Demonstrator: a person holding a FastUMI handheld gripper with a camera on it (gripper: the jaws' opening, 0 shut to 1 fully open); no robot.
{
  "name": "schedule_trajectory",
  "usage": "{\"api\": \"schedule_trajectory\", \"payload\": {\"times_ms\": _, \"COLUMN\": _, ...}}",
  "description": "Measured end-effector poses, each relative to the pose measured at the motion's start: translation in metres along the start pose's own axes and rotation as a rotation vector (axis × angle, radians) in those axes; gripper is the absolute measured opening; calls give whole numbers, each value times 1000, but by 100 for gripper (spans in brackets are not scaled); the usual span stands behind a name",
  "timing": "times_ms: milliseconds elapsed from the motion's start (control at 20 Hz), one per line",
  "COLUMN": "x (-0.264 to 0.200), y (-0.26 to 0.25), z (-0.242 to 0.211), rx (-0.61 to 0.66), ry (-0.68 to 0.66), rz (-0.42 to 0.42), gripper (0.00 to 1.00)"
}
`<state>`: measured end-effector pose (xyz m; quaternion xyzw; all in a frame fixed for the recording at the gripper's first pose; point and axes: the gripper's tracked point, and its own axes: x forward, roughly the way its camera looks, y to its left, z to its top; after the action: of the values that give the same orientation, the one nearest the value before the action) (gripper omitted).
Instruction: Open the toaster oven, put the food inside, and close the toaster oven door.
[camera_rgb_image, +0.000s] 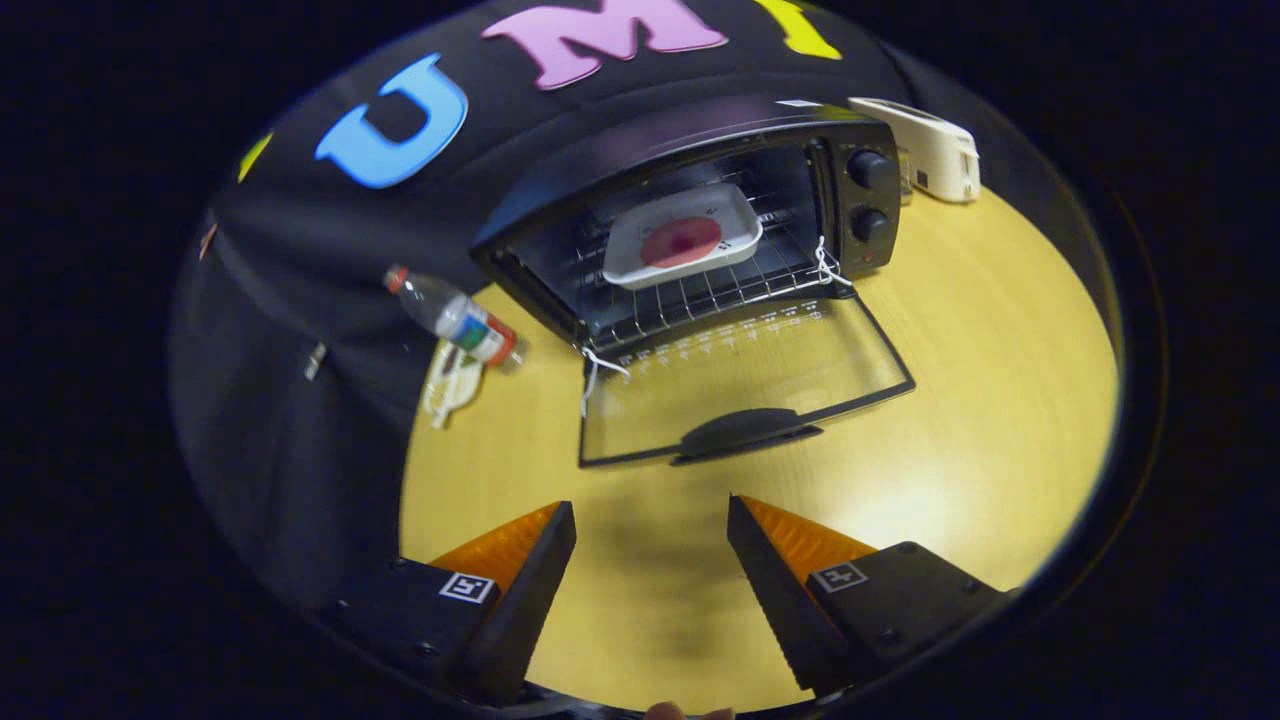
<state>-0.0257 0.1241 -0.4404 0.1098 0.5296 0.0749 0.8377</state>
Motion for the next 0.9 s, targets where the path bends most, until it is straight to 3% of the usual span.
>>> {"api": "schedule_trajectory", "payload": {"times_ms": 300, "x": 50, "y": -38, "z": -23, "rx": -165, "ry": 57, "rz": -170, "gripper": 99}}
{"api": "schedule_trajectory", "payload": {"times_ms": 500, "x": 77, "y": -50, "z": -12, "rx": -142, "ry": 50, "rz": -240, "gripper": 99}}
{"api": "schedule_trajectory", "payload": {"times_ms": 900, "x": 84, "y": -50, "z": 8, "rx": -126, "ry": 39, "rz": -250, "gripper": 100}}
